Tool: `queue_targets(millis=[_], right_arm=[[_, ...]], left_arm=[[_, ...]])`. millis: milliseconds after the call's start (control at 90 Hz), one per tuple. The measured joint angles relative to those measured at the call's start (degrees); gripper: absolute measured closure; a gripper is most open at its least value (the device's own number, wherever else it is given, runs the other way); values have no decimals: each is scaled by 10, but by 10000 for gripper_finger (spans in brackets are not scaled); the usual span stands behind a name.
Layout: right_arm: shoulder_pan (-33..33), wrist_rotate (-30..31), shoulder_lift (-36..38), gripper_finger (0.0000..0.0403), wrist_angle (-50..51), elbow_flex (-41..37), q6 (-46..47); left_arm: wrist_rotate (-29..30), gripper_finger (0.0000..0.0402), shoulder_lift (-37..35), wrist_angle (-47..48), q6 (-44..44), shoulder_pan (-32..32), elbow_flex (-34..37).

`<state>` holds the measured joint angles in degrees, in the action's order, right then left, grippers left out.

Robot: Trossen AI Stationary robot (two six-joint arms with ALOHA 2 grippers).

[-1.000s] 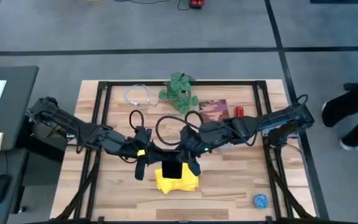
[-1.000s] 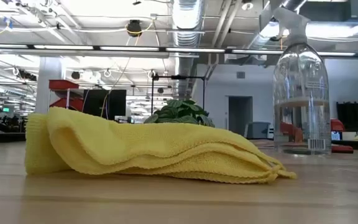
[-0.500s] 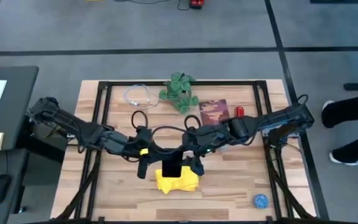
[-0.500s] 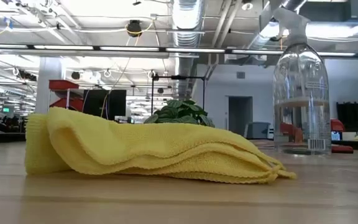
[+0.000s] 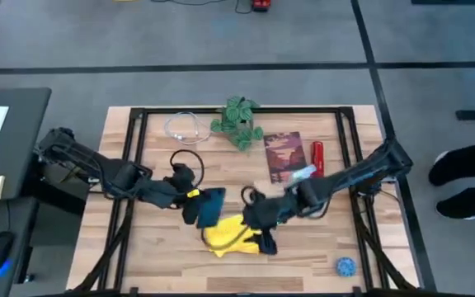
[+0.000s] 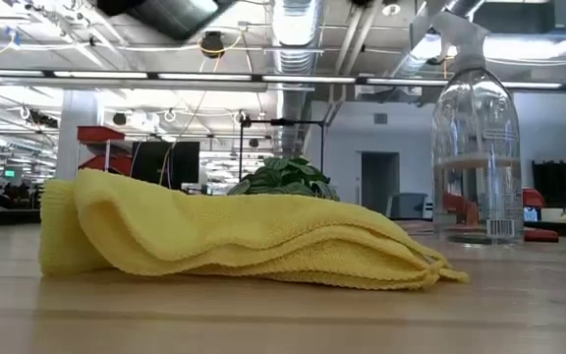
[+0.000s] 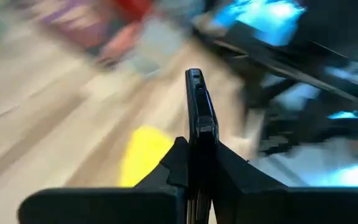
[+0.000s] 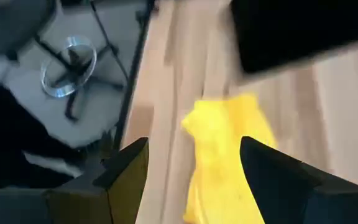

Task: Apply microfiber cloth
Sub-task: Wipe the back of the cellphone with the yellow microfiber cloth

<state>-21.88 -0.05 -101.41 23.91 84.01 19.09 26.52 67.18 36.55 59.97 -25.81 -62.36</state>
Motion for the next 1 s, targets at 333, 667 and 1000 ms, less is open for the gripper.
queue_targets(millis=[333, 667, 1000], right_arm=[[16, 0, -151, 165, -169, -5, -61], [22, 4, -248, 191, -182, -5, -54], [8, 6, -230, 393, -152, -6, 155]], left_arm=[[-9, 390, -98, 22, 149, -37, 128], [9, 390, -152, 18, 179, -71, 168], [32, 391, -151, -44, 150, -86, 168]])
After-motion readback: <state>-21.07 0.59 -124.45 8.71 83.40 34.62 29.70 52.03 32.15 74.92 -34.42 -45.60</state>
